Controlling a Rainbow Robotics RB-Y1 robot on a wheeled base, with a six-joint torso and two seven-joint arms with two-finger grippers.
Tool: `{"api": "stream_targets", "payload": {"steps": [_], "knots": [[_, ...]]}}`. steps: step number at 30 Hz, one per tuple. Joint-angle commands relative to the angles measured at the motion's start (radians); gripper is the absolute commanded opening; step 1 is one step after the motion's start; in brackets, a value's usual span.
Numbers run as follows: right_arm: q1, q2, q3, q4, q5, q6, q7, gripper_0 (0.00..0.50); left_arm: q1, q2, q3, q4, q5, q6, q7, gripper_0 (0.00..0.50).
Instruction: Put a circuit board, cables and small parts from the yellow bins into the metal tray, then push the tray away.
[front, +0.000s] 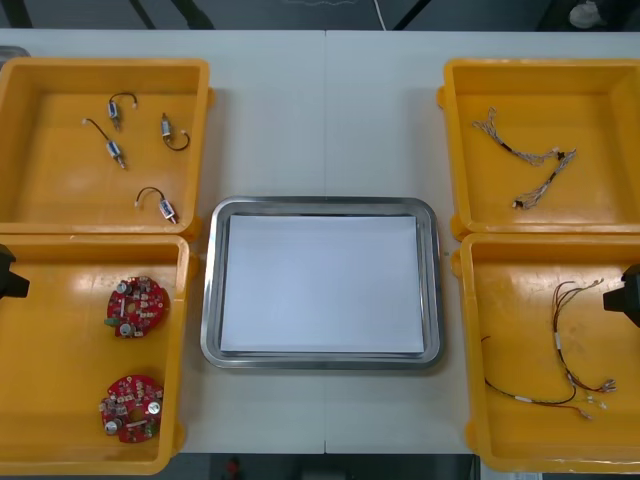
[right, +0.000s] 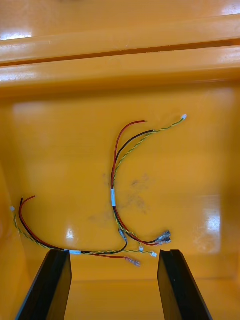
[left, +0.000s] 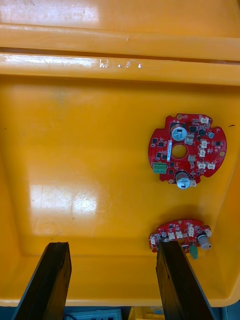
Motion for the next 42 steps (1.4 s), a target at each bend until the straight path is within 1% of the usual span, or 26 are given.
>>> {"api": "stream_targets", "payload": {"steps": [1, 42], "knots": [[0.020, -0.032, -0.016, -0.008, -0.005, 0.003, -0.001, 0.500, 0.020, 0.034, 0.026, -0.028, 0.006, -0.008, -0.069, 0.500], [0.020, -0.032, -0.016, -0.008, -0.005, 0.003, -0.001, 0.500, 0.020, 0.034, 0.026, -0.028, 0.006, -0.008, -0.069, 0.500]]}}
